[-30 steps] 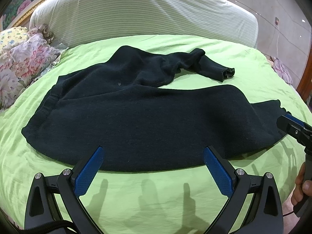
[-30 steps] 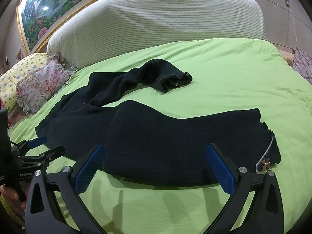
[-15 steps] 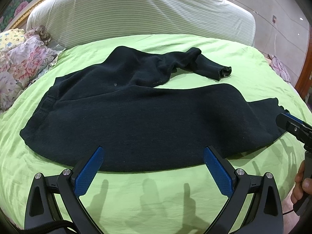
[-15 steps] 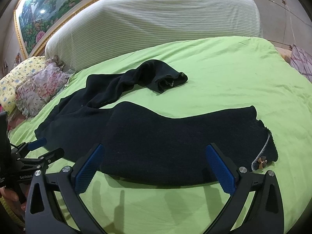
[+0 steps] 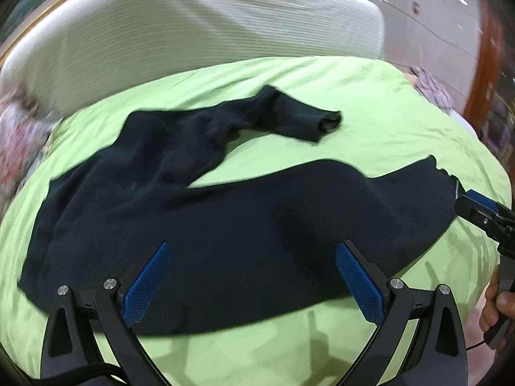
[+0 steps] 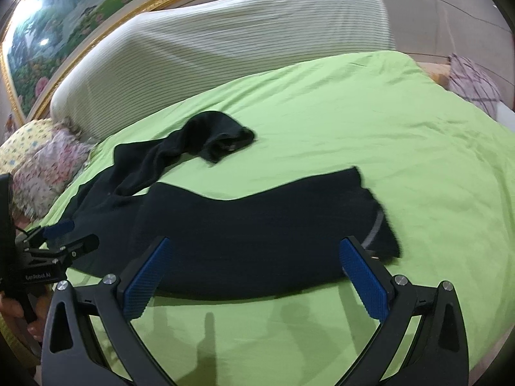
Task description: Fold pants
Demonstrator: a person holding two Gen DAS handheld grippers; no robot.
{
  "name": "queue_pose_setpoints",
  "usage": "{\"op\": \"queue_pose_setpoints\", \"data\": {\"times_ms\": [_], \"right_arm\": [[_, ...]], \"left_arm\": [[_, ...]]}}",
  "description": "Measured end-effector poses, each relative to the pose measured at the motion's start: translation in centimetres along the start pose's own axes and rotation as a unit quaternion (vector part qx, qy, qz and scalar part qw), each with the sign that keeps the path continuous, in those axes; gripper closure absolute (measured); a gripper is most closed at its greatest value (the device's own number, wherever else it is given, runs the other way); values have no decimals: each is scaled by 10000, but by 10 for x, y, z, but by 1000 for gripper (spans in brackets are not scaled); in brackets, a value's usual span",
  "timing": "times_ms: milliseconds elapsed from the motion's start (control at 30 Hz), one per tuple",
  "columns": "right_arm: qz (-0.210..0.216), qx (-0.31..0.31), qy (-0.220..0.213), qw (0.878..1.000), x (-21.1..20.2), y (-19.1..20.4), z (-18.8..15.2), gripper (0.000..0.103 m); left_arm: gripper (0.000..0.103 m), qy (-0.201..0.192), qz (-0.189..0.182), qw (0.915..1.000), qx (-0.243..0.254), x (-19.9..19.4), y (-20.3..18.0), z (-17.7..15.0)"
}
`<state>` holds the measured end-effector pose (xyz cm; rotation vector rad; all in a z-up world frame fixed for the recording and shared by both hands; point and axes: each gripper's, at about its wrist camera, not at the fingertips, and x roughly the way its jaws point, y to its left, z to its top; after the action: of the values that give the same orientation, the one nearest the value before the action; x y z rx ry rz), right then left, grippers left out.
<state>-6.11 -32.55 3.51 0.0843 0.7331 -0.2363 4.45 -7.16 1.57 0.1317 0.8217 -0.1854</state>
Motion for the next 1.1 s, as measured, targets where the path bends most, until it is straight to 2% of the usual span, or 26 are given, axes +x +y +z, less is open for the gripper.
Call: {"op": "queue_pose_setpoints", "data": {"times_ms": [133, 233, 433, 567, 633, 667, 700, 733, 767, 800, 867, 900, 933, 967, 1100], "right_arm": [[-157, 186, 8, 9997, -1, -20, 3, 0], [-225, 342, 38, 9992, 0, -34, 6, 0], [-388, 582, 208, 9973, 13, -57, 10, 0], [-271, 855, 329, 9954, 24, -70, 11, 0], [-268, 847, 310, 9956, 25, -70, 12, 3], [-248, 832, 317, 9957, 25, -69, 13, 11], [-229, 813, 359, 9958, 27, -68, 14, 25], [-239, 808, 398, 9957, 30, -68, 15, 31], [-275, 816, 435, 9953, 32, -69, 15, 45], [-308, 826, 441, 9951, 33, -70, 15, 64], [-292, 883, 439, 9947, 33, -75, 14, 83], [-244, 912, 434, 9946, 33, -77, 14, 88], [-229, 881, 408, 9950, 32, -78, 15, 89], [-253, 816, 365, 9957, 30, -77, 16, 90], [-468, 552, 68, 9974, 16, -74, 30, 92]], "left_arm": [[1, 5, -230, 9985, 496, 11, -16, 23], [1, 153, -451, 9956, 804, 27, -21, 39], [1, 482, -779, 9903, 1042, 56, -26, 64], [1, 724, -1039, 9847, 1197, 78, -31, 71], [1, 866, -1157, 9811, 1283, 90, -34, 73], [2, 958, -1198, 9794, 1313, 98, -35, 74], [3, 1054, -1267, 9774, 1323, 104, -36, 76], [6, 1137, -1340, 9755, 1326, 110, -38, 76], [14, 1263, -1435, 9726, 1326, 117, -39, 77], [20, 1346, -1477, 9709, 1319, 121, -40, 77], [46, 1485, -1617, 9672, 1275, 127, -41, 76], [53, 1524, -1693, 9656, 1251, 128, -42, 76], [64, 1566, -1796, 9635, 1220, 129, -43, 76], [71, 1585, -1849, 9623, 1209, 128, -44, 76], [83, 1450, -1909, 9632, 1215, 120, -49, 80]]}}
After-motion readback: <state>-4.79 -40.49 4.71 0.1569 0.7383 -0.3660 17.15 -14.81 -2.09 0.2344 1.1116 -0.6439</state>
